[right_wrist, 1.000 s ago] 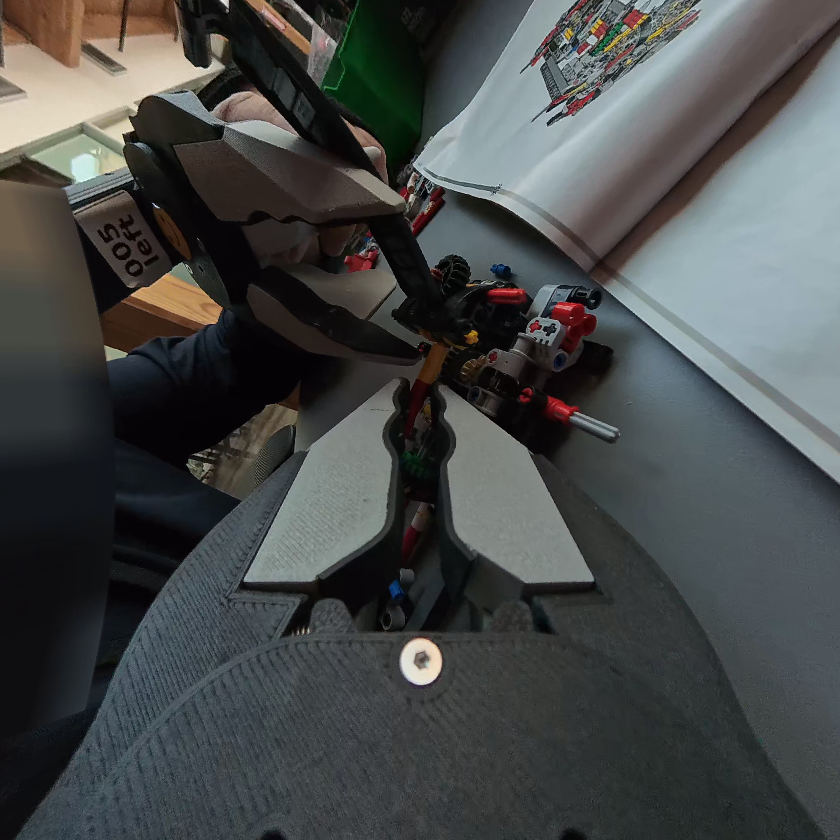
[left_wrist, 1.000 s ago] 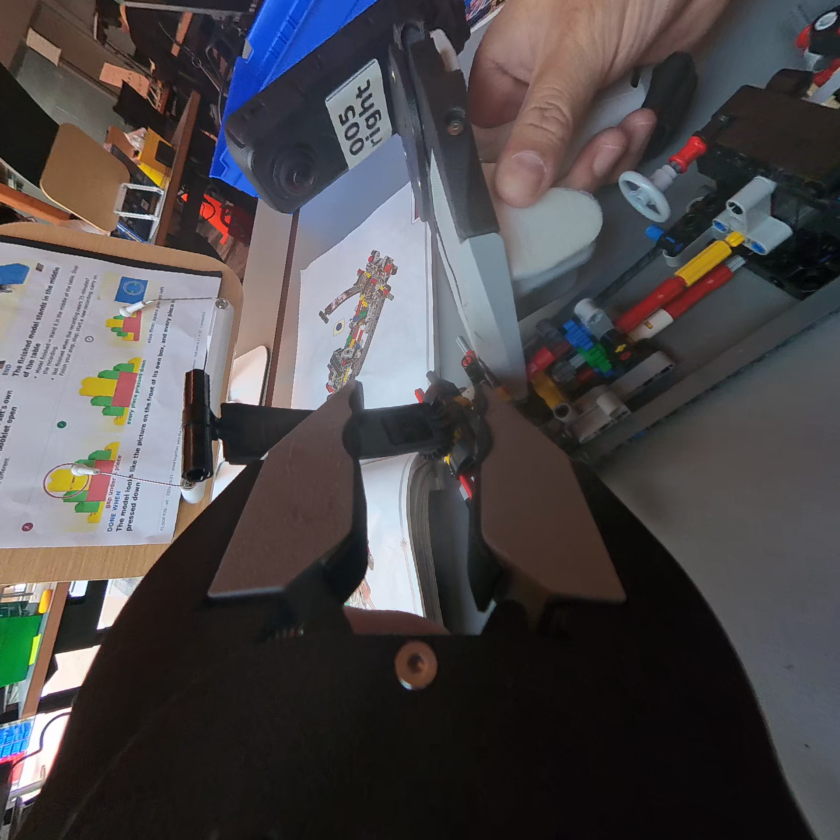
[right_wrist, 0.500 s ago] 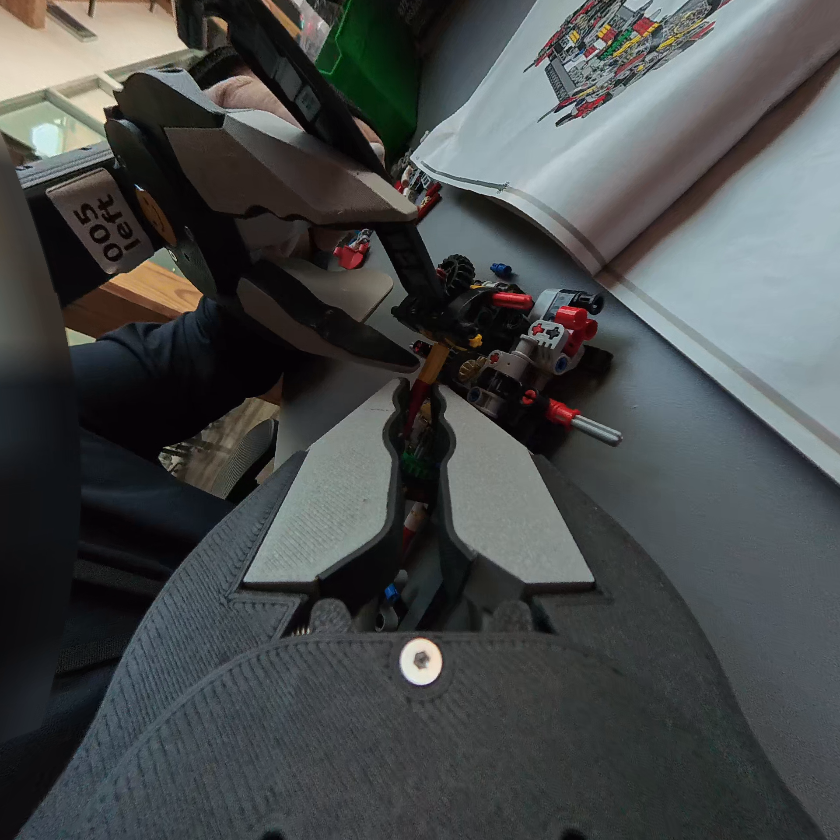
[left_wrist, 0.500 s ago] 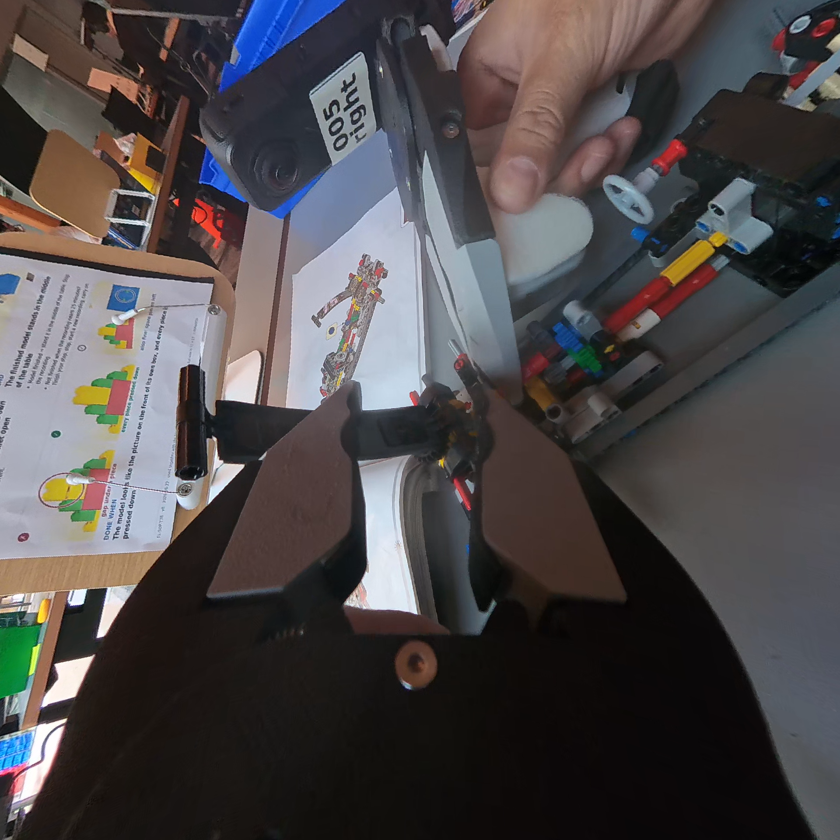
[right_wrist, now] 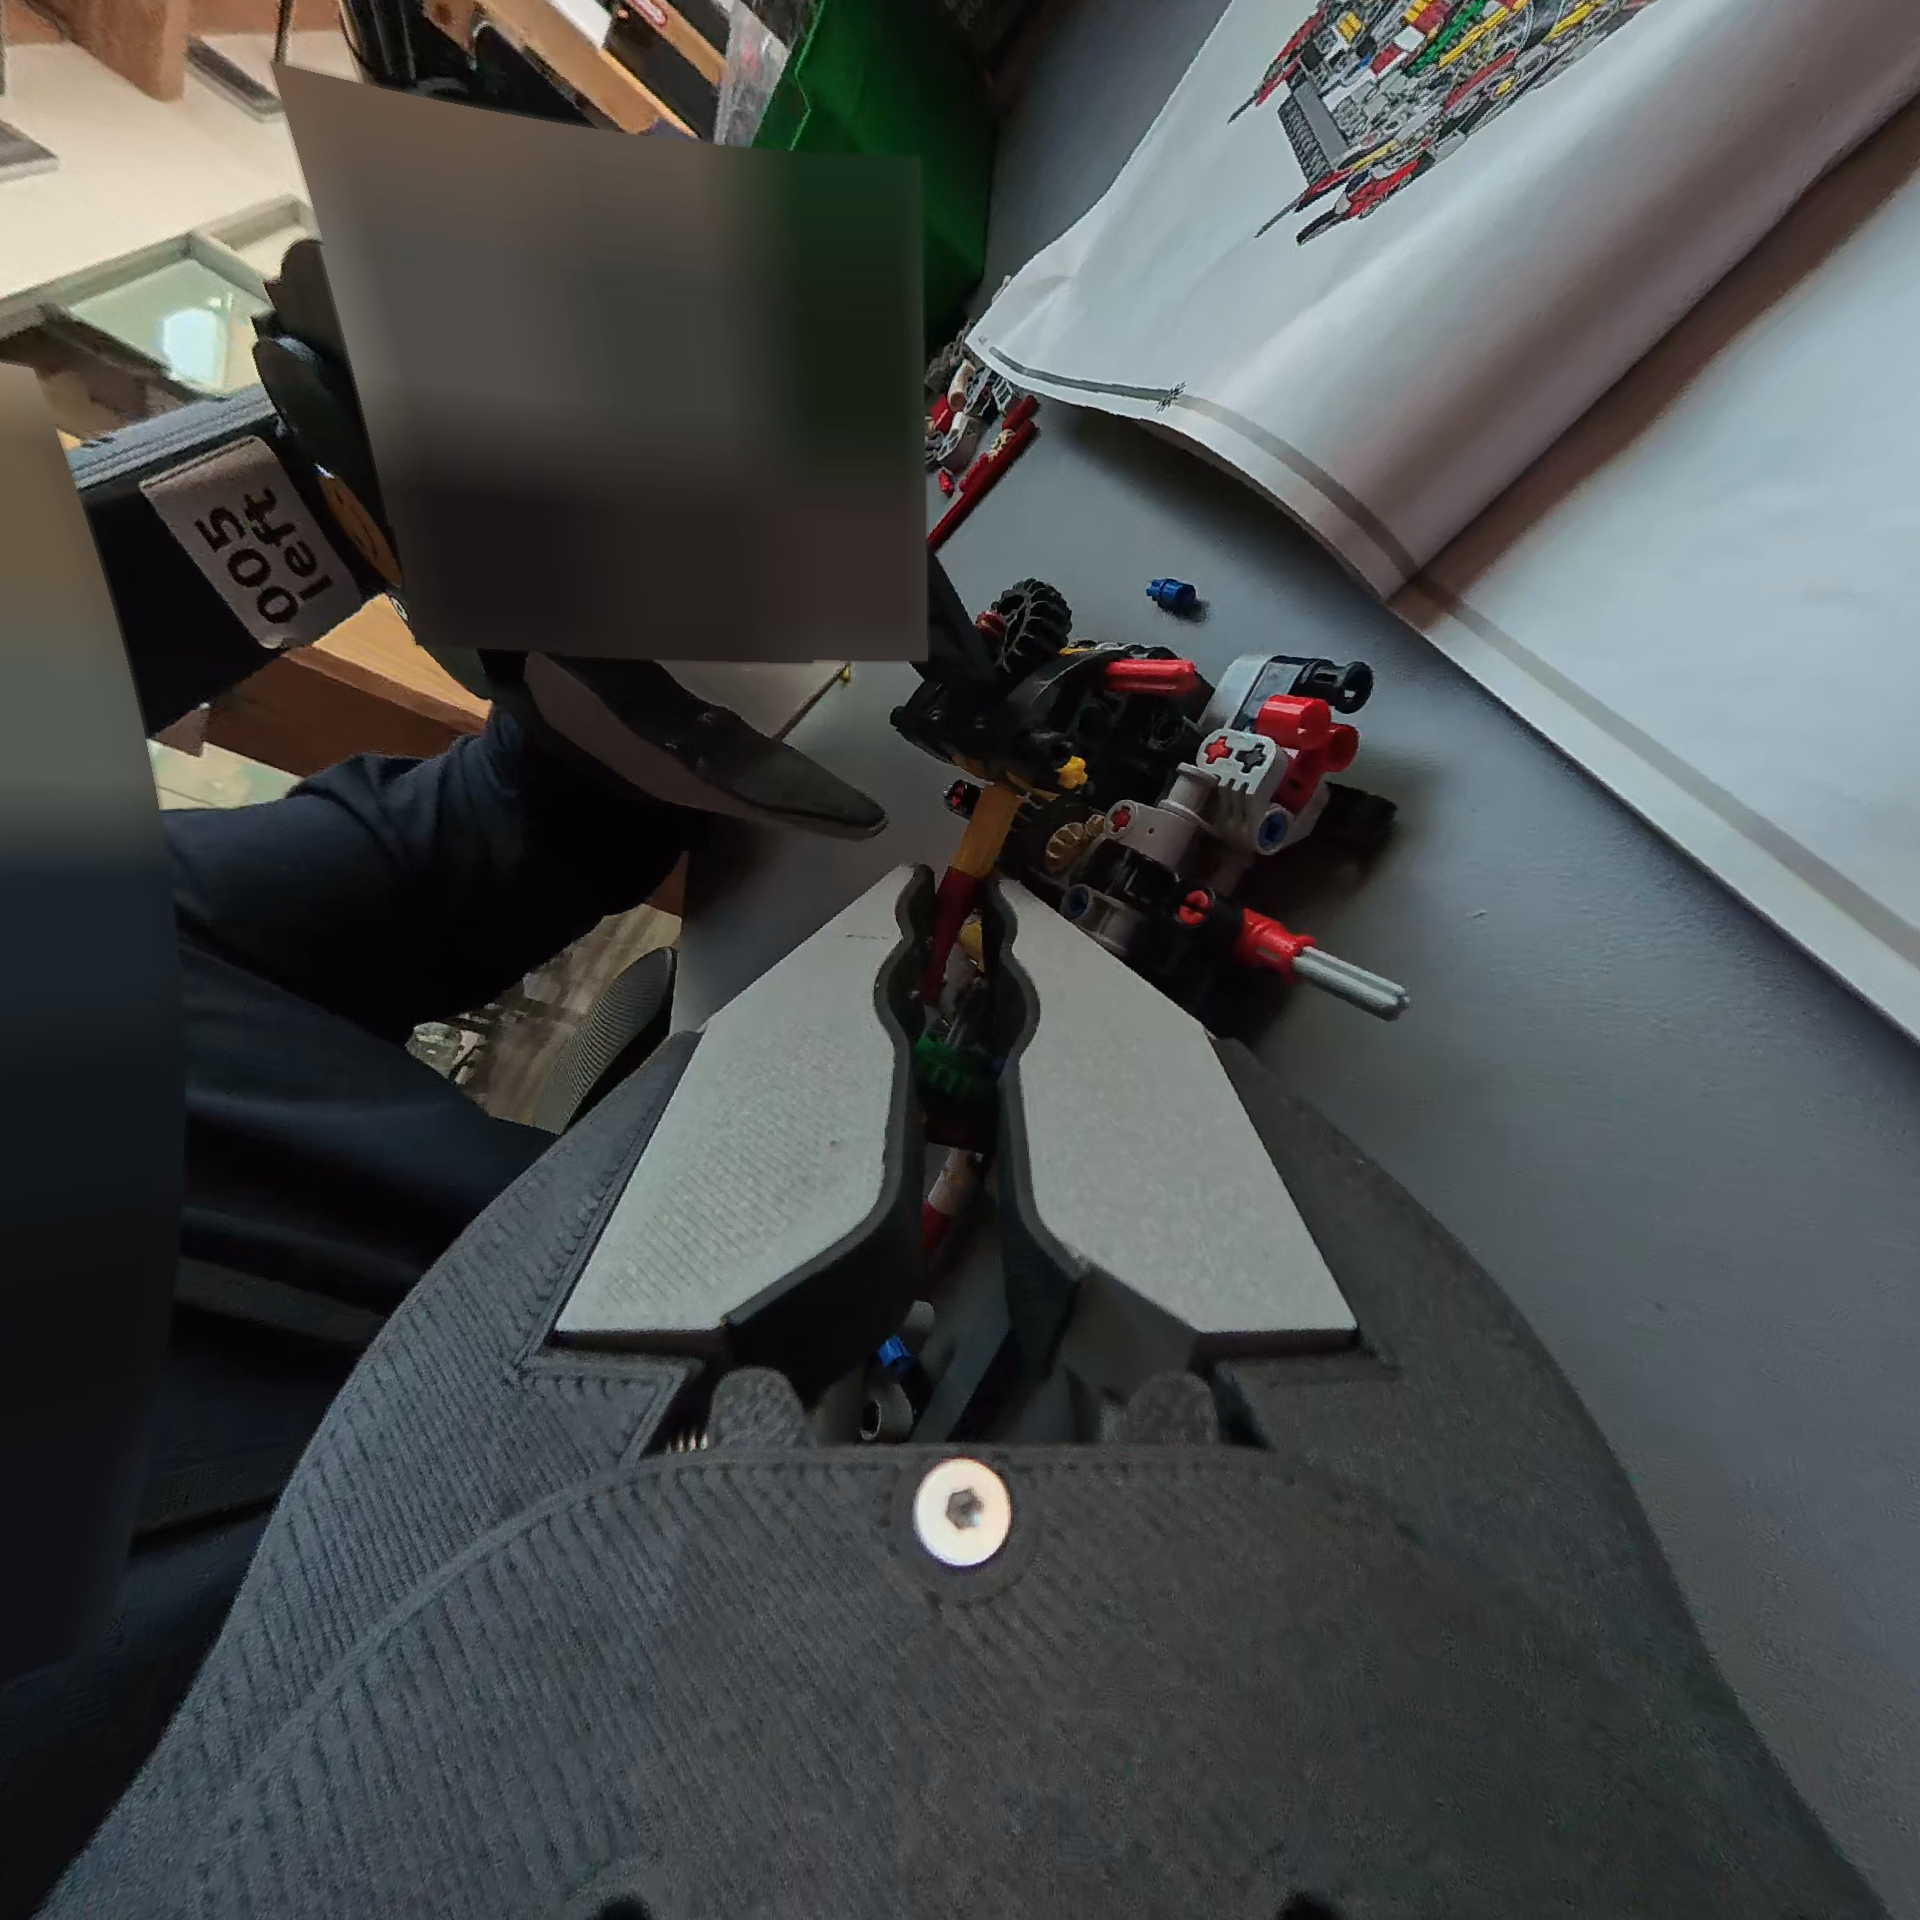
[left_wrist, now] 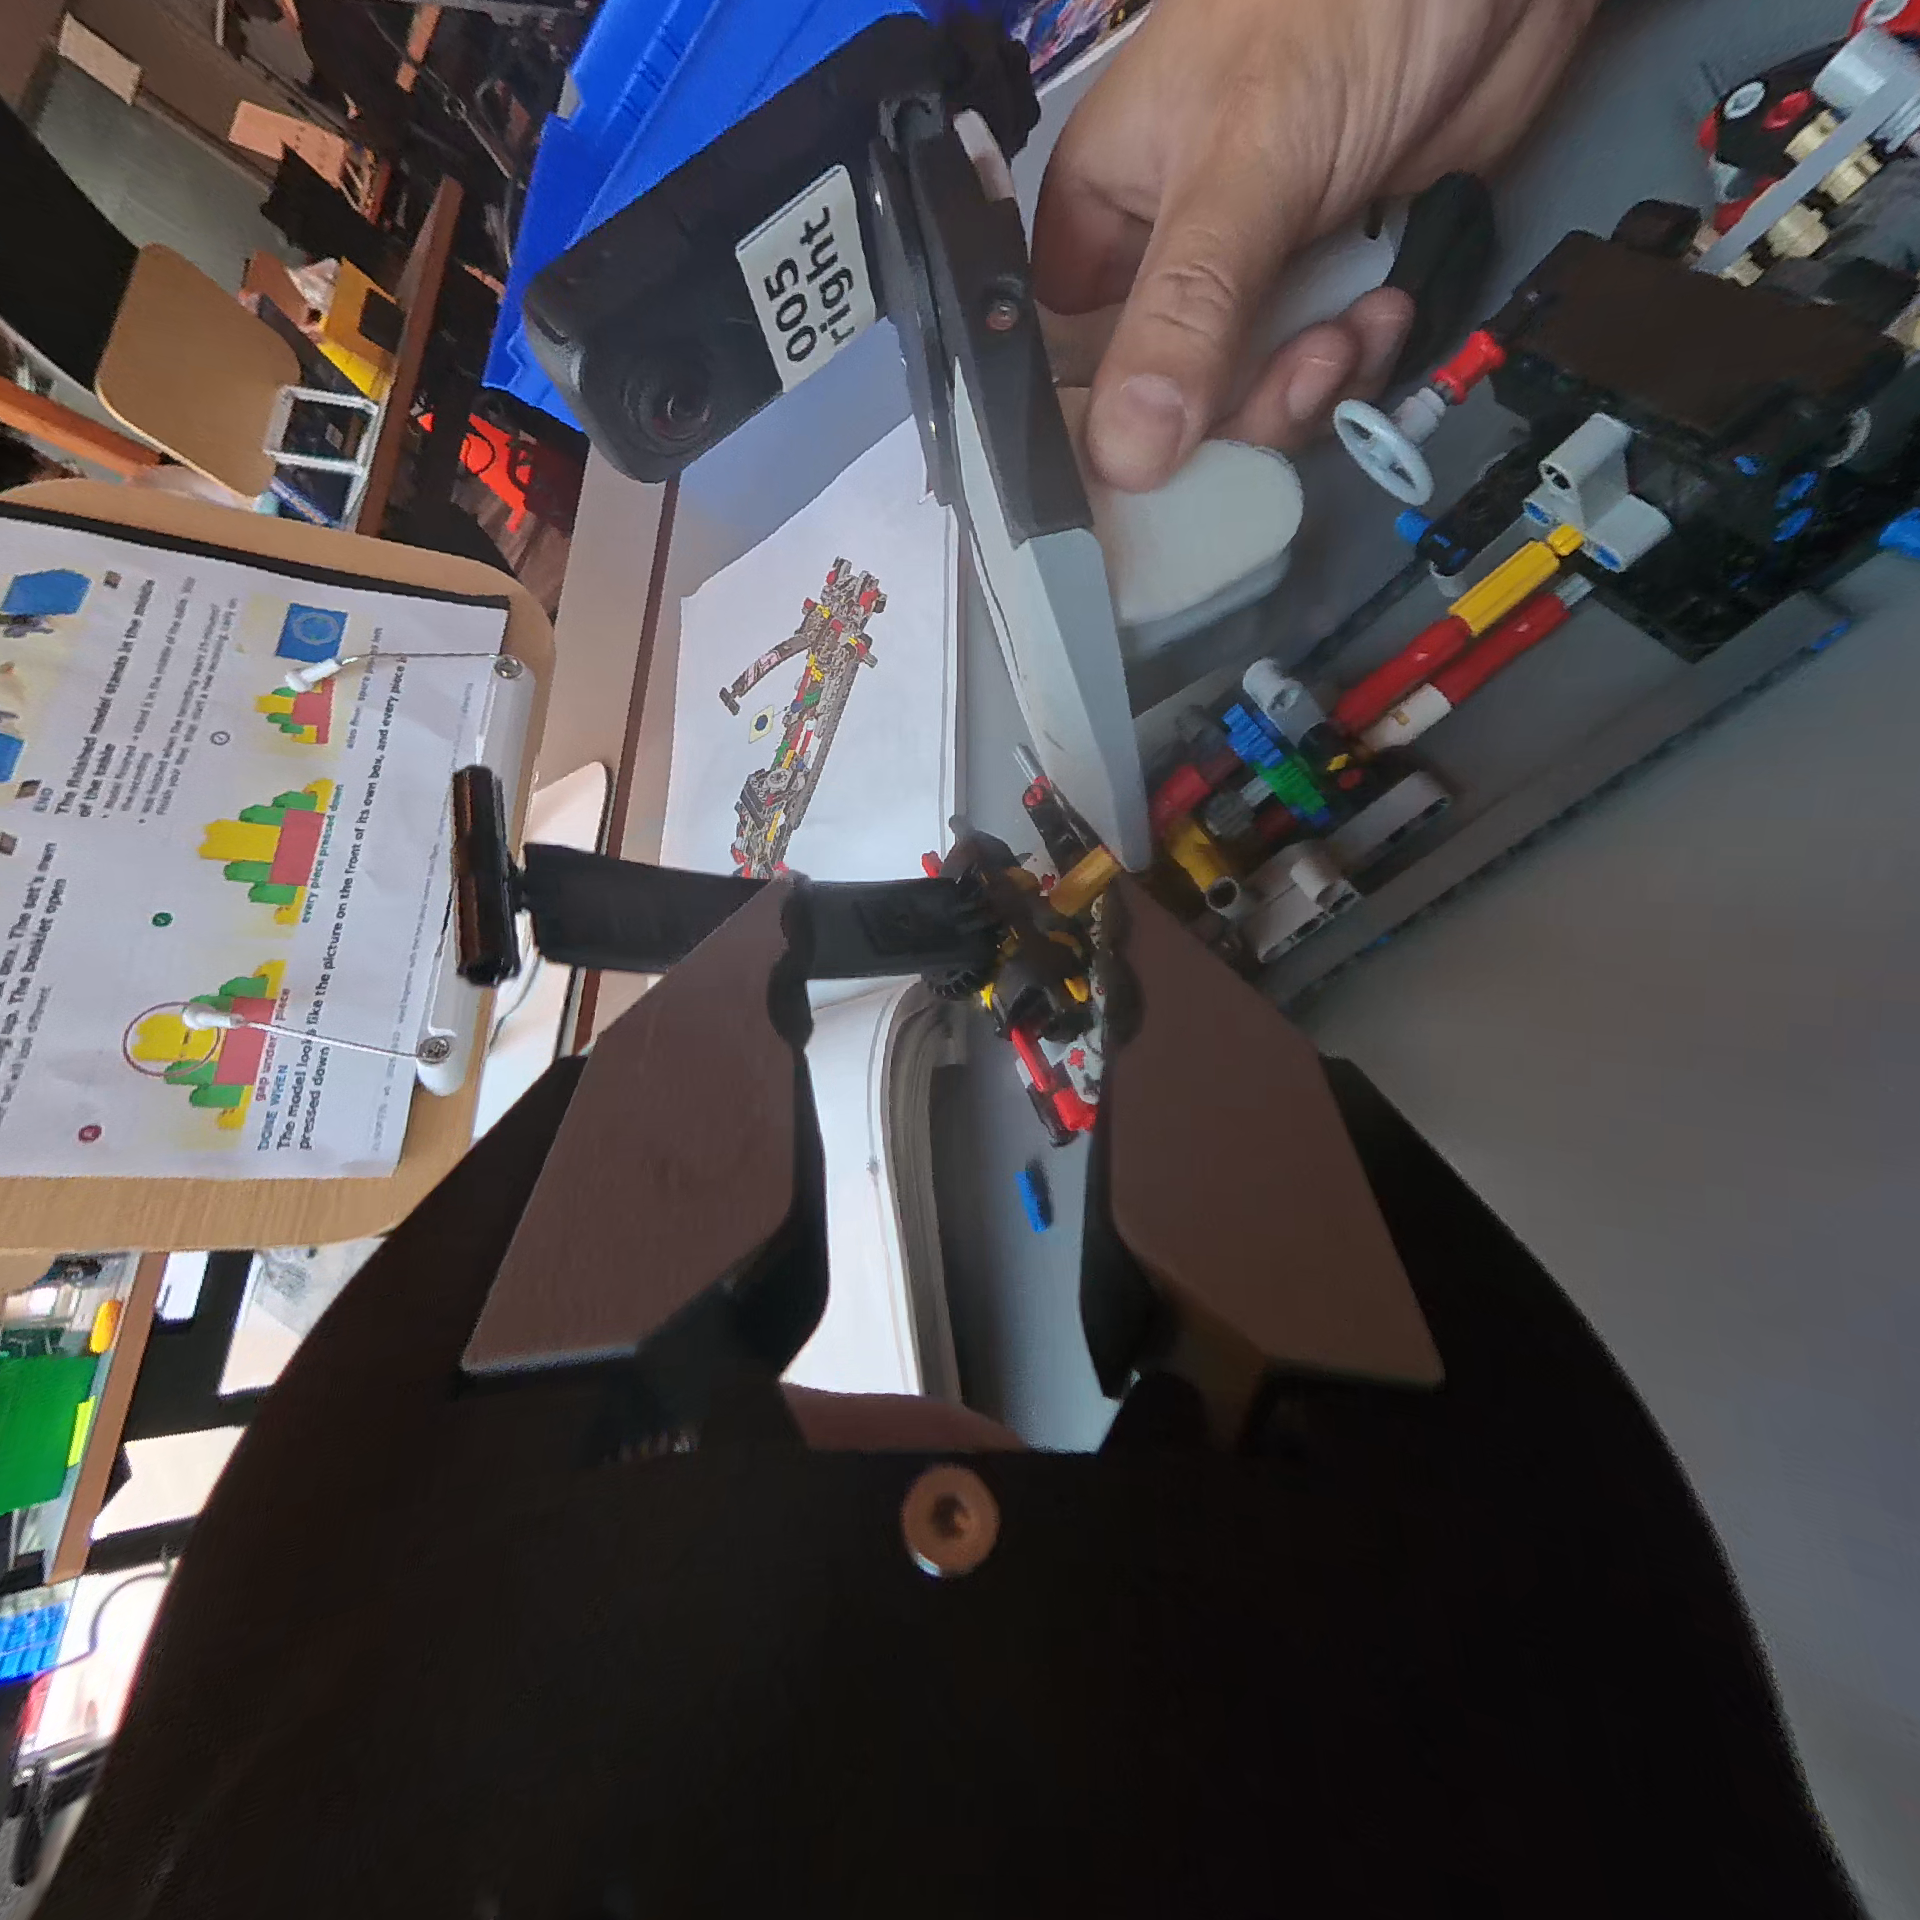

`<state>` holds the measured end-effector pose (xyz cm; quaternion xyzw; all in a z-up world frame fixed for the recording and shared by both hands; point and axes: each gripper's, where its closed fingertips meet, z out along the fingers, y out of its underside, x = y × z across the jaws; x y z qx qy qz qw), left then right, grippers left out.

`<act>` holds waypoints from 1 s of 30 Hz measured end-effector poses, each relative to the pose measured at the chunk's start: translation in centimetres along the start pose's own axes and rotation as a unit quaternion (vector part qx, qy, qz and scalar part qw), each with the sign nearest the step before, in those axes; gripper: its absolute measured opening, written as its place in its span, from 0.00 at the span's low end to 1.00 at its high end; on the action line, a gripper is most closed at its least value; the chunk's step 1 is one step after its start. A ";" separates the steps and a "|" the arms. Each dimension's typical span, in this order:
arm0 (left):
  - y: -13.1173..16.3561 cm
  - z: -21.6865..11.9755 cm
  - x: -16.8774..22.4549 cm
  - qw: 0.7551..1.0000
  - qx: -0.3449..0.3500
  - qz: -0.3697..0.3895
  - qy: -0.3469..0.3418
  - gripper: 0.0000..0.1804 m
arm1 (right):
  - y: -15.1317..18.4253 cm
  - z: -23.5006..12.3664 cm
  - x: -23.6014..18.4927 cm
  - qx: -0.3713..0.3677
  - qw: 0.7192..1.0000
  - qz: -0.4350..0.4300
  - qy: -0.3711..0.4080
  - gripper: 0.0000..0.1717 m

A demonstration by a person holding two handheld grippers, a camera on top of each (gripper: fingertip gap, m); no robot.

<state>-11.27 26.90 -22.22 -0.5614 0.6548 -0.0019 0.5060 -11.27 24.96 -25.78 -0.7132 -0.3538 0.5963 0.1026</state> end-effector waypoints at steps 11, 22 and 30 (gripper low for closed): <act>-1.0 -1.2 3.2 0.991 -0.041 -0.122 -0.043 0.32 | 0.2 0.1 -0.1 -0.004 1.000 -0.007 0.003 0.04; -1.0 1.0 4.0 0.962 -0.044 -0.259 -0.072 0.37 | 0.4 0.3 -0.4 -0.006 1.000 0.000 -0.003 0.03; -1.1 1.2 4.2 0.958 -0.015 -0.279 -0.064 0.35 | 0.5 0.4 -0.4 -0.008 1.000 -0.012 0.008 0.03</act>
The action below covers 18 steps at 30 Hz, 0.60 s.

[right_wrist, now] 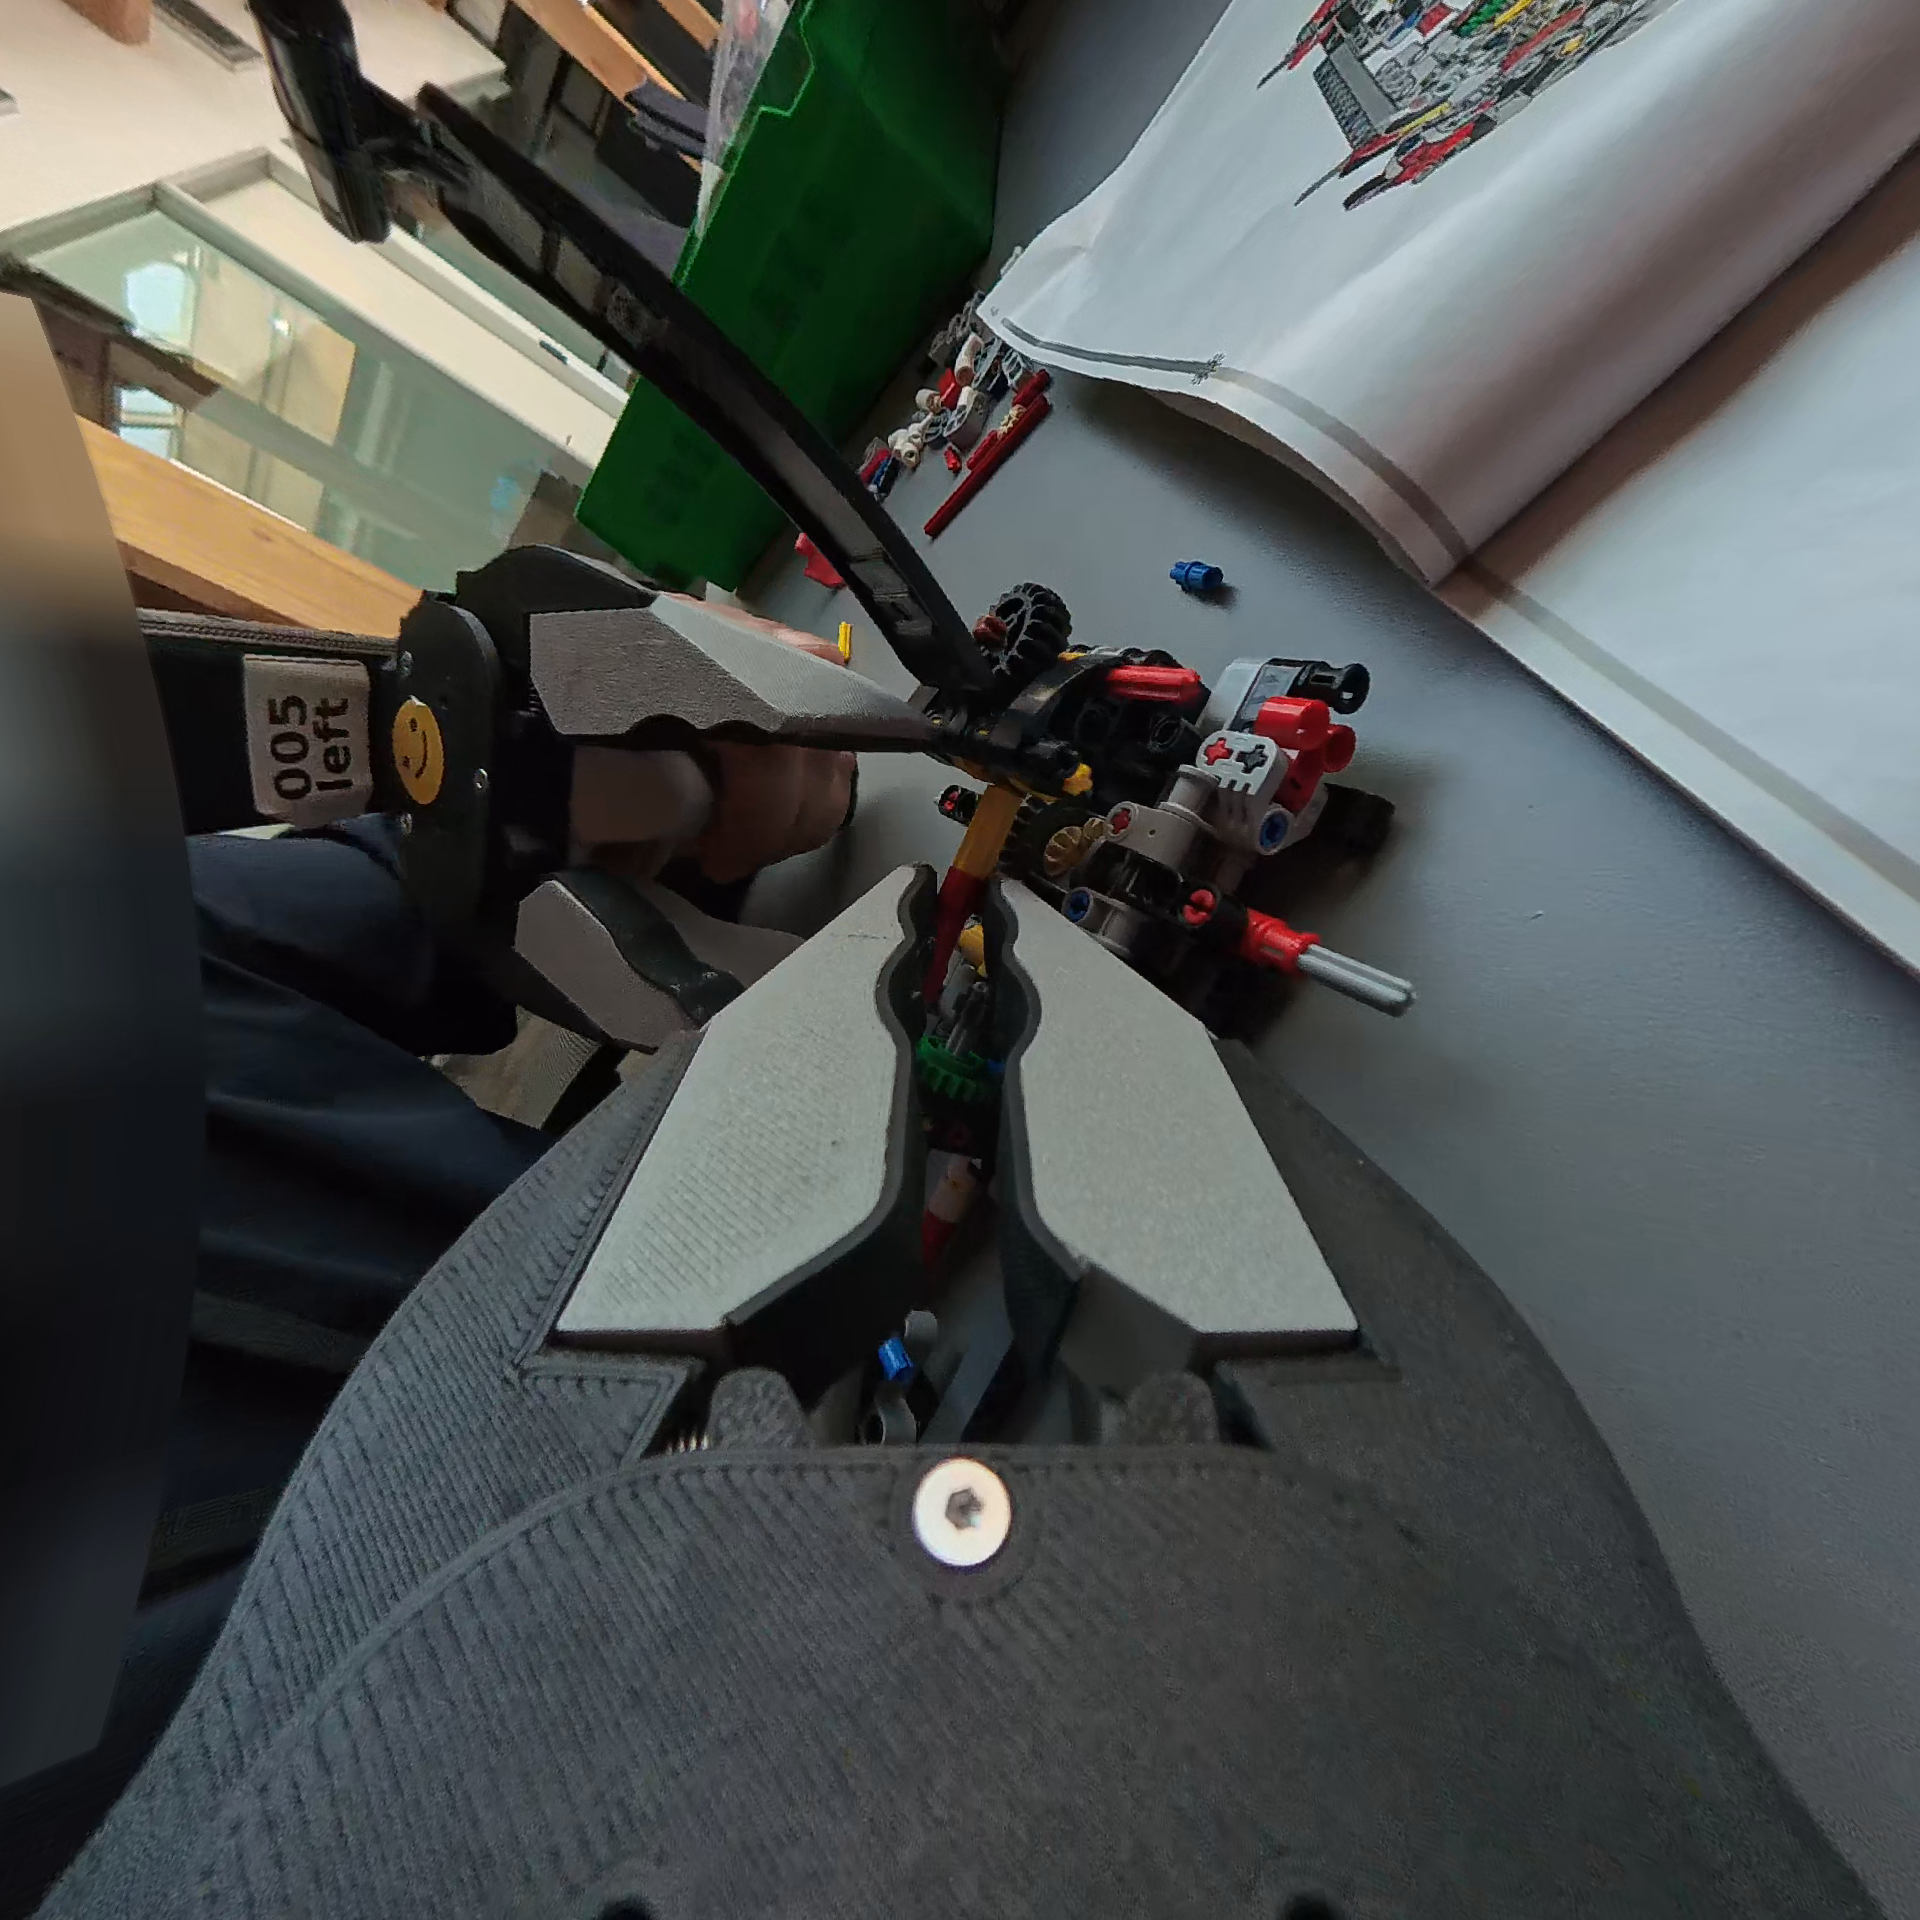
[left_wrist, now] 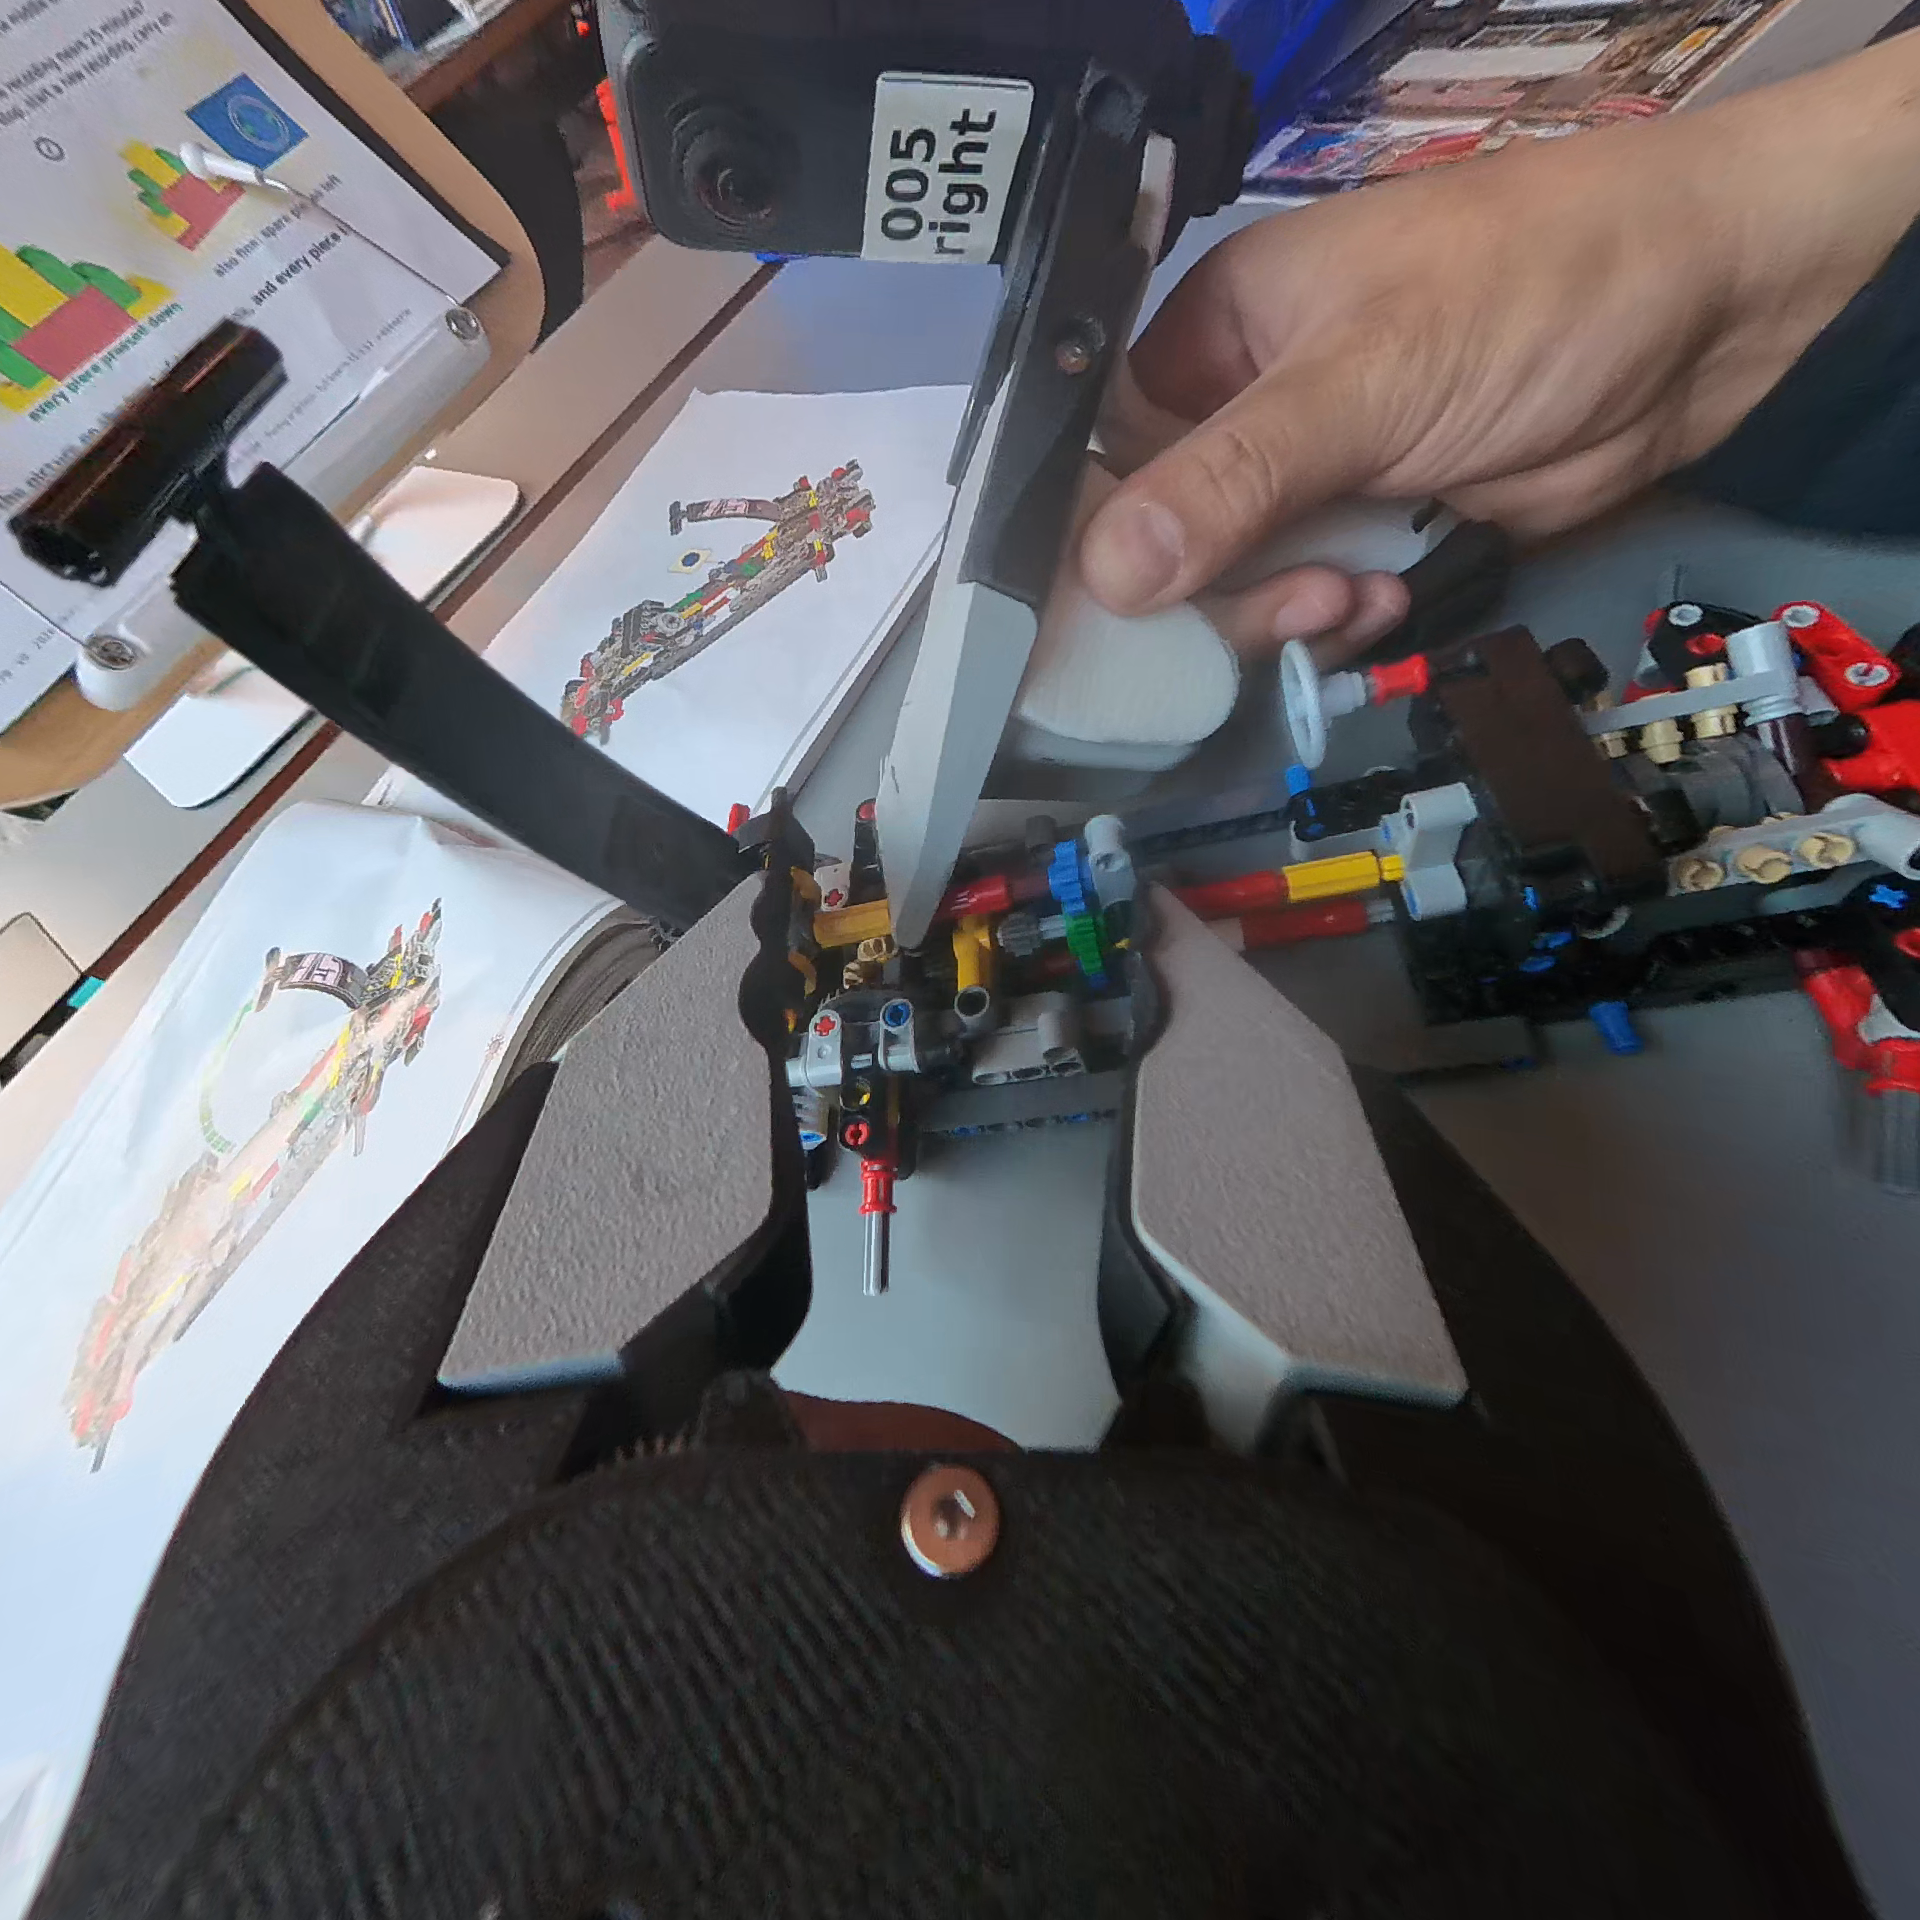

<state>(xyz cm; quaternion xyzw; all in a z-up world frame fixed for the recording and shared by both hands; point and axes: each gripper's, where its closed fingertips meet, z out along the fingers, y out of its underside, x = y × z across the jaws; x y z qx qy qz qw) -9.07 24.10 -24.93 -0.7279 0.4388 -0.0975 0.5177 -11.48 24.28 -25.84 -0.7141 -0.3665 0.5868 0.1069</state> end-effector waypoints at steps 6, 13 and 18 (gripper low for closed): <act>0.0 0.0 0.4 1.000 0.004 -0.003 0.017 0.33 | 0.2 0.1 0.0 -0.007 1.000 -0.018 0.016 0.04; 0.0 -0.1 0.5 1.000 0.006 0.003 0.013 0.33 | 0.3 0.1 -0.3 -0.007 1.000 -0.001 -0.002 0.03; -0.1 -0.1 0.6 1.000 0.007 0.004 0.013 0.33 | 0.4 0.0 -0.4 -0.010 1.000 0.008 -0.013 0.04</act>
